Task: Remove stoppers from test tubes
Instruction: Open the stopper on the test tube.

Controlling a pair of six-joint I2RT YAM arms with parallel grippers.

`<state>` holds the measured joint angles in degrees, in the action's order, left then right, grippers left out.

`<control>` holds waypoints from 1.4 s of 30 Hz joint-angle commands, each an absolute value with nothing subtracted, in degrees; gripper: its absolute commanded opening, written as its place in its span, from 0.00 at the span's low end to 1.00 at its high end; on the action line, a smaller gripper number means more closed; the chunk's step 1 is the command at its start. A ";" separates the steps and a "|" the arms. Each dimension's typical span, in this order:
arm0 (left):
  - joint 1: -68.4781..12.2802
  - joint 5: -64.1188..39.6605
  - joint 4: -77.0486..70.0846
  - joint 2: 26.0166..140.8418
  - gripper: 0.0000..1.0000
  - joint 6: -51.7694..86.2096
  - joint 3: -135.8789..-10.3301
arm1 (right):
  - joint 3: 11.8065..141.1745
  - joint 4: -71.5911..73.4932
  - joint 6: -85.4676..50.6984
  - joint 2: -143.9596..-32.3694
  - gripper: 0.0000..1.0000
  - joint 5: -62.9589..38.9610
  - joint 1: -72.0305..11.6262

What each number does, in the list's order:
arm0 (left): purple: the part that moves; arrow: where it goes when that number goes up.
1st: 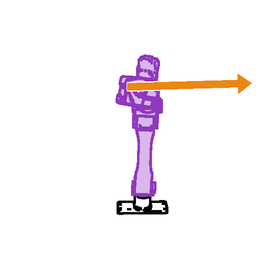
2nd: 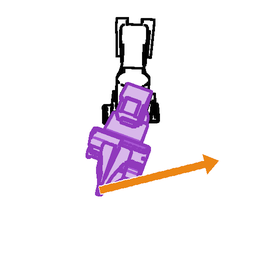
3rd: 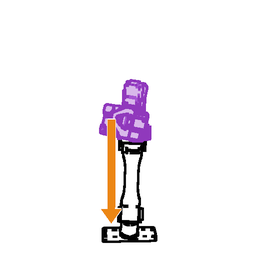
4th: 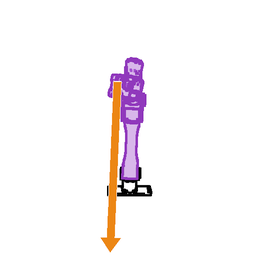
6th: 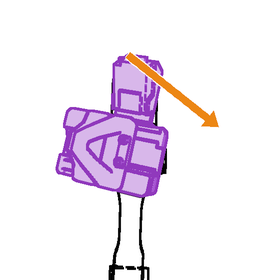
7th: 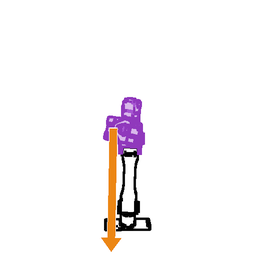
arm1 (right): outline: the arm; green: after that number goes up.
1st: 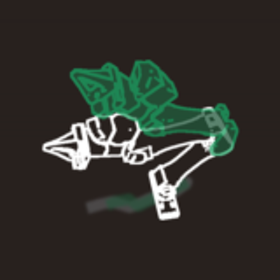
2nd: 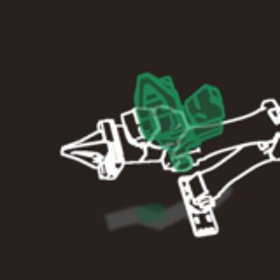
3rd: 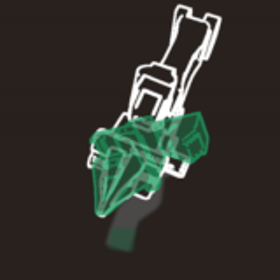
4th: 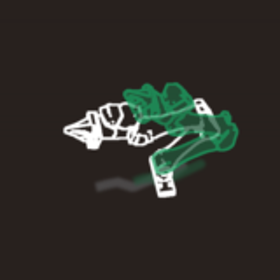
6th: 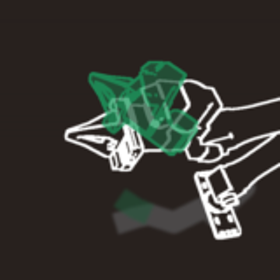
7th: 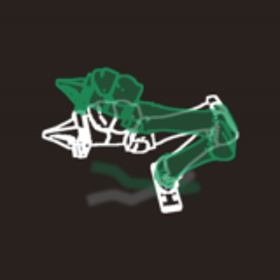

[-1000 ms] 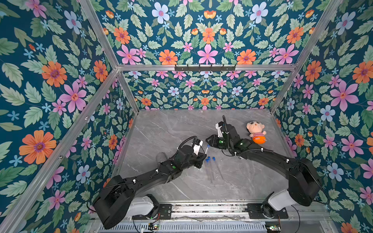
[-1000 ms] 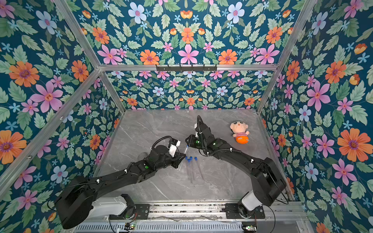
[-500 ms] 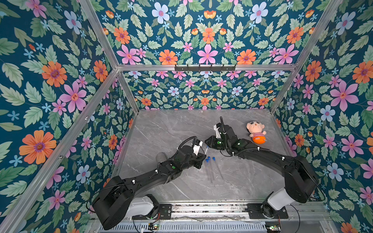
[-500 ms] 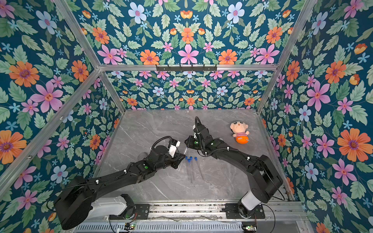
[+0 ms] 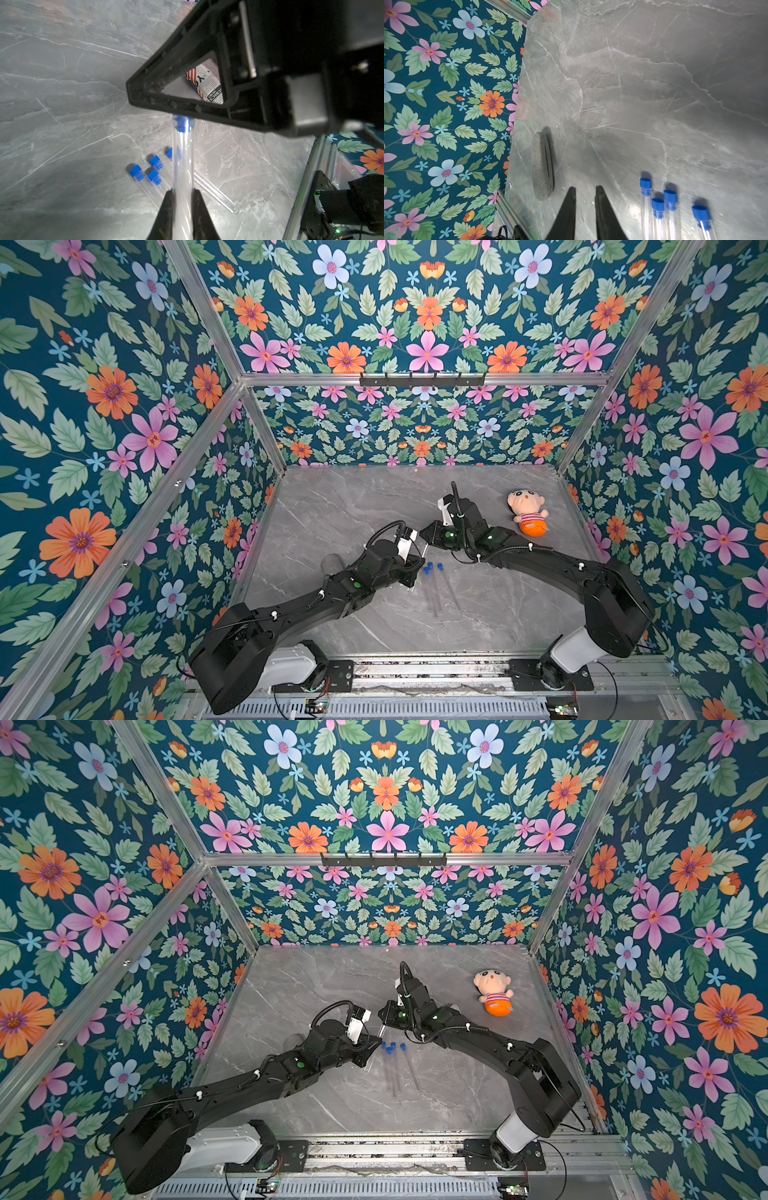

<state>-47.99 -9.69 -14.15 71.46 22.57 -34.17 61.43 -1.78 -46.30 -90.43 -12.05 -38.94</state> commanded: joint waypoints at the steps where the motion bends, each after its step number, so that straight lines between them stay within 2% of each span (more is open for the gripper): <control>1: -47.99 -9.14 -16.04 71.37 0.07 22.41 -34.45 | 61.35 -0.84 -46.83 -90.26 0.19 -12.30 -39.02; 18: -47.99 -8.79 -15.99 71.55 0.07 22.50 -34.63 | 61.01 -0.39 -47.18 -90.09 0.24 -12.48 -39.10; 29: -47.99 -8.81 -15.85 71.72 0.07 22.59 -34.60 | 61.35 -0.22 -47.18 -90.18 0.20 -12.90 -39.46; 34: -47.99 -8.63 -15.70 71.63 0.07 22.59 -34.70 | 61.57 -0.20 -47.26 -90.29 0.14 -13.17 -39.55; 42: -47.99 -8.36 -15.46 71.61 0.07 22.33 -34.97 | 61.17 0.63 -48.03 -91.21 0.00 -14.49 -39.53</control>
<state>-47.99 -8.86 -13.74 71.72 22.59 -34.50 61.12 -0.69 -46.98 -90.80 -12.67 -39.38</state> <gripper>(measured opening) 0.163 0.163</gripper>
